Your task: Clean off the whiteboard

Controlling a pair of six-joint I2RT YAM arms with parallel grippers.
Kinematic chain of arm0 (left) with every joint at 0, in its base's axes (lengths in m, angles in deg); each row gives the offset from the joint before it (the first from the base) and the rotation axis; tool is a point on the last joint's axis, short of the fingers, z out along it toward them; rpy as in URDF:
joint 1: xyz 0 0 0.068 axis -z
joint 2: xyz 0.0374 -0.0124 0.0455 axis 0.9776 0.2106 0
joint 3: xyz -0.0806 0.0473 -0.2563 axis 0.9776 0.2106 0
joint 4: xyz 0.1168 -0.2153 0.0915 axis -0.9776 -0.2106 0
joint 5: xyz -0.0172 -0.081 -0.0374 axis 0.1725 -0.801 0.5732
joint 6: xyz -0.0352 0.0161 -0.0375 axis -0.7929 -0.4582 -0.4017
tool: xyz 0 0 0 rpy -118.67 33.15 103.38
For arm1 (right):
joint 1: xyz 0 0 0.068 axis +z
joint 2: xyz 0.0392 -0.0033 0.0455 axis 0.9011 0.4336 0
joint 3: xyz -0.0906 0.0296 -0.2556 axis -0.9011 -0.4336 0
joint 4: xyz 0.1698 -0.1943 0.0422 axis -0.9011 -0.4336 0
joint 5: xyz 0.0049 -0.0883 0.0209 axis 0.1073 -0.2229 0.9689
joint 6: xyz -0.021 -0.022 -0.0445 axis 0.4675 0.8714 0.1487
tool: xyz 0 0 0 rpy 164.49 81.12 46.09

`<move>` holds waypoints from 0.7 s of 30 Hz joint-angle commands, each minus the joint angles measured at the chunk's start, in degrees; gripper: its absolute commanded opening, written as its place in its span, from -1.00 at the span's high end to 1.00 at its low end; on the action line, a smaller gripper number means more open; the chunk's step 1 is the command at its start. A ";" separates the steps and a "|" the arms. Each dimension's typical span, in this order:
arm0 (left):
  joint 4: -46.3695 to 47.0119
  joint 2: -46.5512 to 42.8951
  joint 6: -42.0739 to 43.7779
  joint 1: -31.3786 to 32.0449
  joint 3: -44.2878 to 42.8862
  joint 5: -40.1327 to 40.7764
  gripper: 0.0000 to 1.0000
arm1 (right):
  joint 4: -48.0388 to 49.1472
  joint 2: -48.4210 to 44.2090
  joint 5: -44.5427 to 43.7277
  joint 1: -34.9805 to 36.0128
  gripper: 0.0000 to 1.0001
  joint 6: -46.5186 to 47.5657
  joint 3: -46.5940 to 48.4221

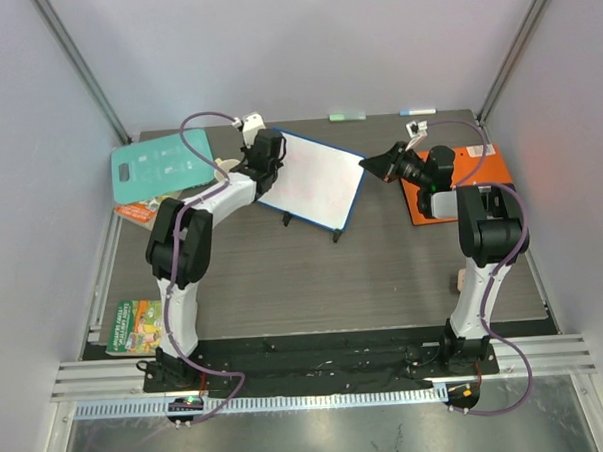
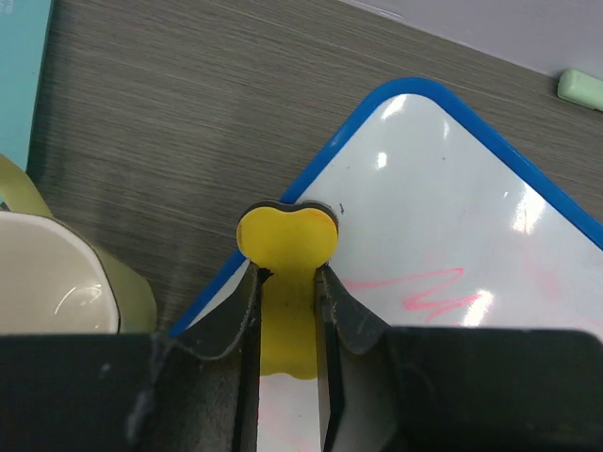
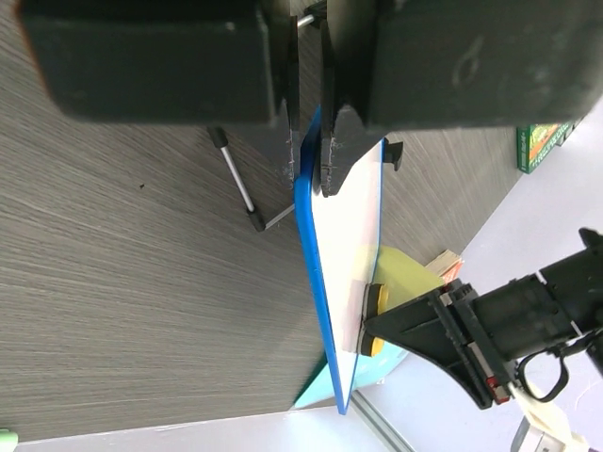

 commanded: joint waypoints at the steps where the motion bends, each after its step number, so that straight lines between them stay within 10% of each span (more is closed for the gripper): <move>1: -3.35 2.88 0.98 -1.05 -3.49 -4.94 1.00 | 2.38 -2.61 5.15 1.27 0.97 6.31 0.73; 21: -9.93 14.93 14.35 10.12 -23.62 -12.61 1.00 | 2.47 -2.61 5.32 1.27 0.97 6.05 0.82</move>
